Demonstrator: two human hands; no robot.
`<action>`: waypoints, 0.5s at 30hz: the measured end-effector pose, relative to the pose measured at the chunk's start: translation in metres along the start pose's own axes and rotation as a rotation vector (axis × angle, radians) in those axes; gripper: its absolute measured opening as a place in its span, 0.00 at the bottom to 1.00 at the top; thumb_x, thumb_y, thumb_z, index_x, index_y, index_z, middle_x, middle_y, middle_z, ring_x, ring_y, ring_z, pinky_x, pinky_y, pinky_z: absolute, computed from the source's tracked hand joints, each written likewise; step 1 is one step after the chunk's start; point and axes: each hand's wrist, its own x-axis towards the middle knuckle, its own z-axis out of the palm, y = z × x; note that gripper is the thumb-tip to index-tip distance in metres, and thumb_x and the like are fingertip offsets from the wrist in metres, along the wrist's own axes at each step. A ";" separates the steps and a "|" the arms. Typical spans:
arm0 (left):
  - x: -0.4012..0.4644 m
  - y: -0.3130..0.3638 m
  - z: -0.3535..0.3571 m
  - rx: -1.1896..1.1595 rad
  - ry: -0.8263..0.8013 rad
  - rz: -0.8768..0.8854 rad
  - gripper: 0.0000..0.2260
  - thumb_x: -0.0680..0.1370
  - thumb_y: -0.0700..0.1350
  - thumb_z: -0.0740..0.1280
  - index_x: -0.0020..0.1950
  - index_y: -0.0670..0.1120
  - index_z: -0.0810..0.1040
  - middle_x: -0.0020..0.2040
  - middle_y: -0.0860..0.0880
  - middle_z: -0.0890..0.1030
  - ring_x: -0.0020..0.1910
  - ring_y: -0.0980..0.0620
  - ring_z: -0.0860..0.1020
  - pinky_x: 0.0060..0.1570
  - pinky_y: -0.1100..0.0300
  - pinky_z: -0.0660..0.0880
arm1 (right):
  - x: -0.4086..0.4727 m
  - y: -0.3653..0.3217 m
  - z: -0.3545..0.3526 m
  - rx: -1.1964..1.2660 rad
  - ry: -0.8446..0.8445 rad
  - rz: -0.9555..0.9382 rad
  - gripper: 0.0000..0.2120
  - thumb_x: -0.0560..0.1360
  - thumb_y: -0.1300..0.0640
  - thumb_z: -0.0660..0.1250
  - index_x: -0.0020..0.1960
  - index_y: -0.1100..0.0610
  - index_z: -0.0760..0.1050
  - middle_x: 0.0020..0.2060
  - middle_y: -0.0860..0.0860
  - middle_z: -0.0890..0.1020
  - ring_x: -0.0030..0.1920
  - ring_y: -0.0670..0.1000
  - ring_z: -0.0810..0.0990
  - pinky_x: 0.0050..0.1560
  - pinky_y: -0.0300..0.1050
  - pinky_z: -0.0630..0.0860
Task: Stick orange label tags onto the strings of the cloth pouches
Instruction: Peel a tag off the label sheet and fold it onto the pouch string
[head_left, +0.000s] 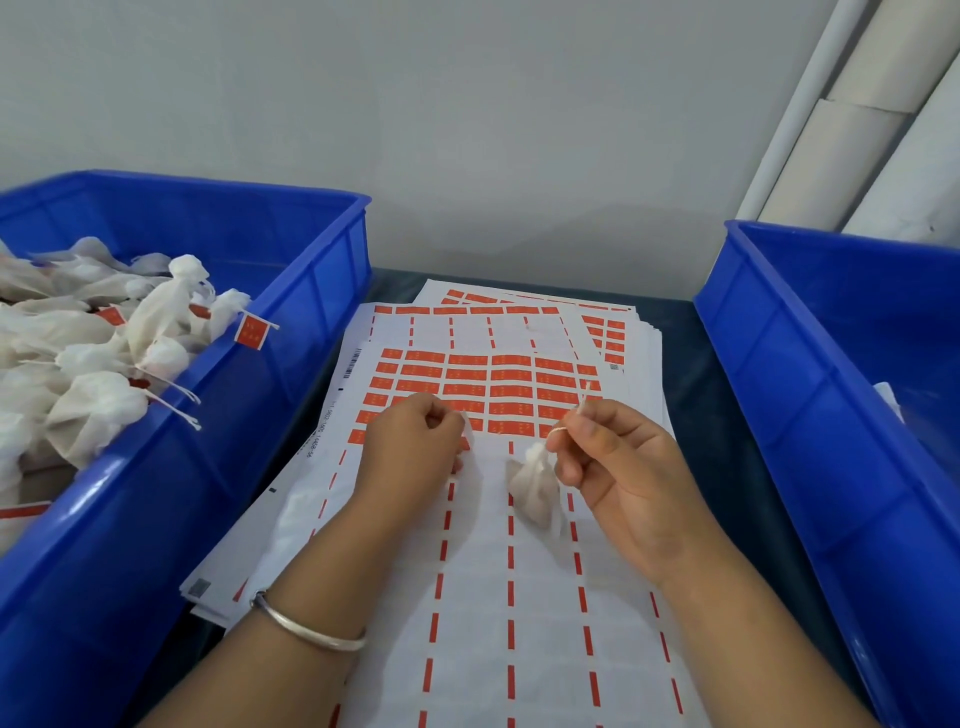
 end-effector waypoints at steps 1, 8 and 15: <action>0.000 0.001 -0.001 -0.026 0.005 -0.011 0.07 0.78 0.49 0.63 0.40 0.53 0.75 0.32 0.55 0.79 0.25 0.59 0.77 0.25 0.71 0.68 | -0.001 0.001 0.002 -0.020 -0.019 0.000 0.10 0.61 0.45 0.71 0.40 0.48 0.83 0.37 0.52 0.84 0.30 0.47 0.77 0.39 0.37 0.77; -0.009 0.013 -0.006 -0.321 -0.005 0.017 0.06 0.79 0.47 0.62 0.42 0.51 0.76 0.30 0.51 0.80 0.30 0.52 0.81 0.36 0.60 0.80 | -0.005 0.002 0.011 -0.211 -0.052 -0.016 0.04 0.69 0.49 0.67 0.39 0.45 0.81 0.41 0.51 0.86 0.31 0.48 0.78 0.43 0.37 0.78; -0.033 0.029 -0.006 -0.591 -0.207 0.088 0.07 0.79 0.45 0.61 0.44 0.48 0.77 0.30 0.53 0.81 0.30 0.57 0.80 0.30 0.70 0.74 | -0.008 0.000 0.012 -0.260 -0.057 -0.101 0.12 0.77 0.62 0.65 0.38 0.49 0.80 0.38 0.52 0.86 0.29 0.49 0.78 0.39 0.37 0.78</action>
